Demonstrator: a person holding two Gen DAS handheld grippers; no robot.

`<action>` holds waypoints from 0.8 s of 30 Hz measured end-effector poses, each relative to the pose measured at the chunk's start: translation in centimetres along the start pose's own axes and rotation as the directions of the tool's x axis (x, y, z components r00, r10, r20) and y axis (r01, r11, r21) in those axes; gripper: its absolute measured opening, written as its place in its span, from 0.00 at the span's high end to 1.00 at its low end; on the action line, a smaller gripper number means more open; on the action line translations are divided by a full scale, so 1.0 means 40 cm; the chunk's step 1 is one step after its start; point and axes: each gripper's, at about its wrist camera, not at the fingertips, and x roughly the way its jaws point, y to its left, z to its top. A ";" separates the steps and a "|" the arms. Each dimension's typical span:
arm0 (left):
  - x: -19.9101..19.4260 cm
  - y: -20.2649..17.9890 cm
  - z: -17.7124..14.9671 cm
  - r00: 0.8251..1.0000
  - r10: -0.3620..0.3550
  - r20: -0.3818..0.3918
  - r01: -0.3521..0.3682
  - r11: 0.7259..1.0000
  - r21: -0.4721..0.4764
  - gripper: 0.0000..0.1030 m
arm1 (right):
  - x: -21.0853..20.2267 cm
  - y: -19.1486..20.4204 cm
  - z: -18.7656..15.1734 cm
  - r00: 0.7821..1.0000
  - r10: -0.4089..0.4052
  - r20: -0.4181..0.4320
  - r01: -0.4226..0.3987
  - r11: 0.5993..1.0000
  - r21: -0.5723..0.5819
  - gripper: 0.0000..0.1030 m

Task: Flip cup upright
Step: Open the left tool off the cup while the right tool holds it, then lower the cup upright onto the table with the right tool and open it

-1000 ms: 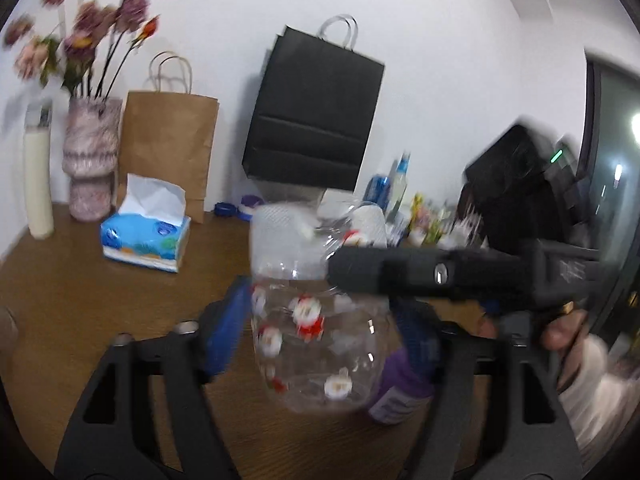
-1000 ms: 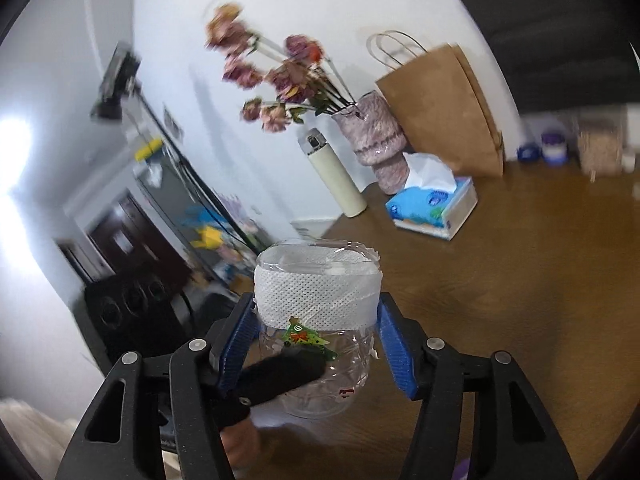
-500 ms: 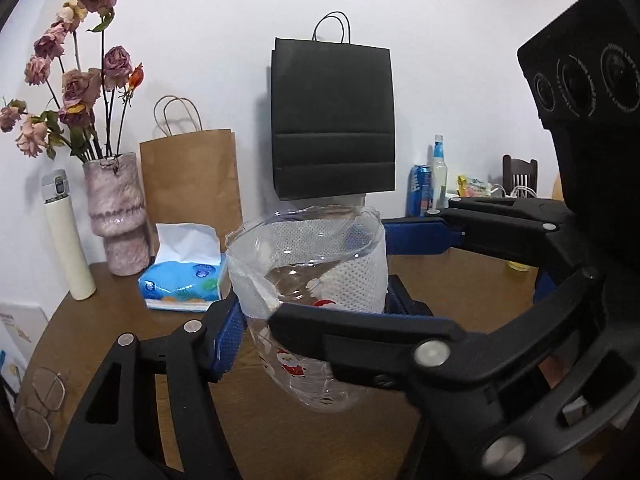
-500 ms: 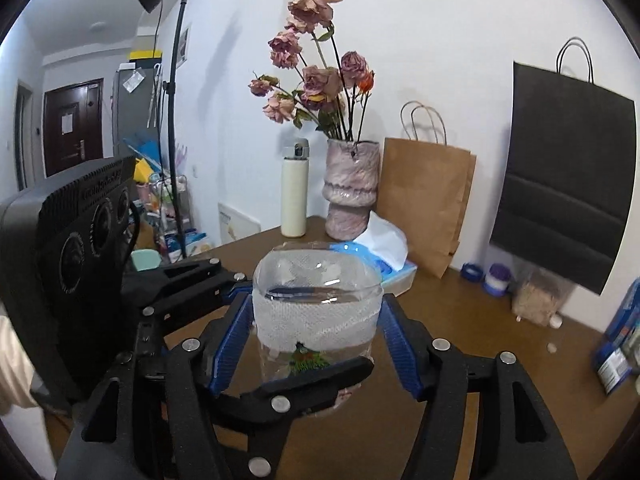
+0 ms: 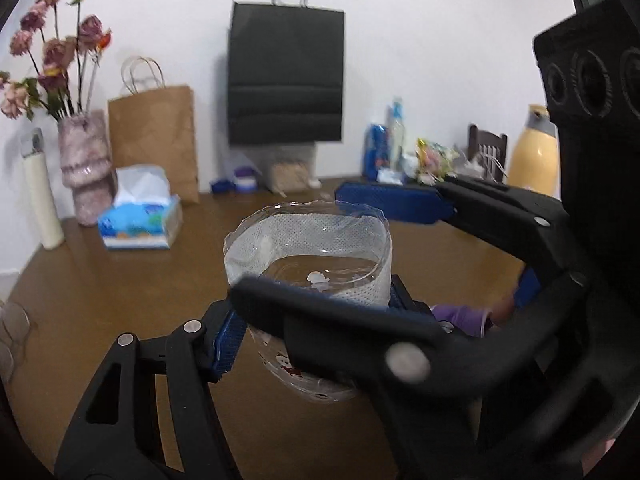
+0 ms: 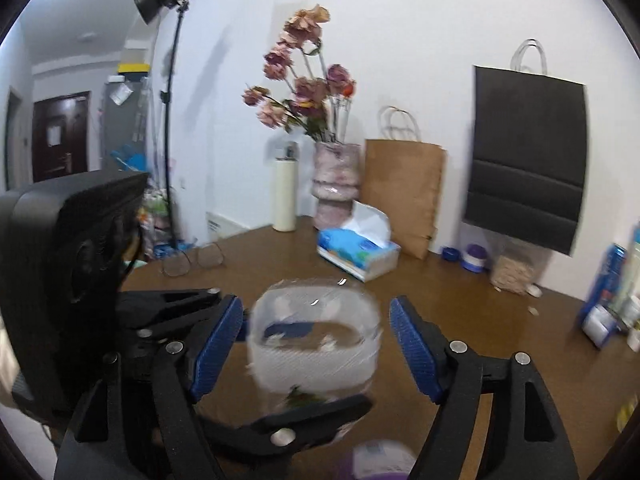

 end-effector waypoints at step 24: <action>-0.067 -0.066 -0.147 0.978 0.072 -0.195 -0.075 0.997 -0.008 0.00 | 0.041 0.016 -0.162 0.955 0.126 -0.268 -0.106 0.990 0.089 0.32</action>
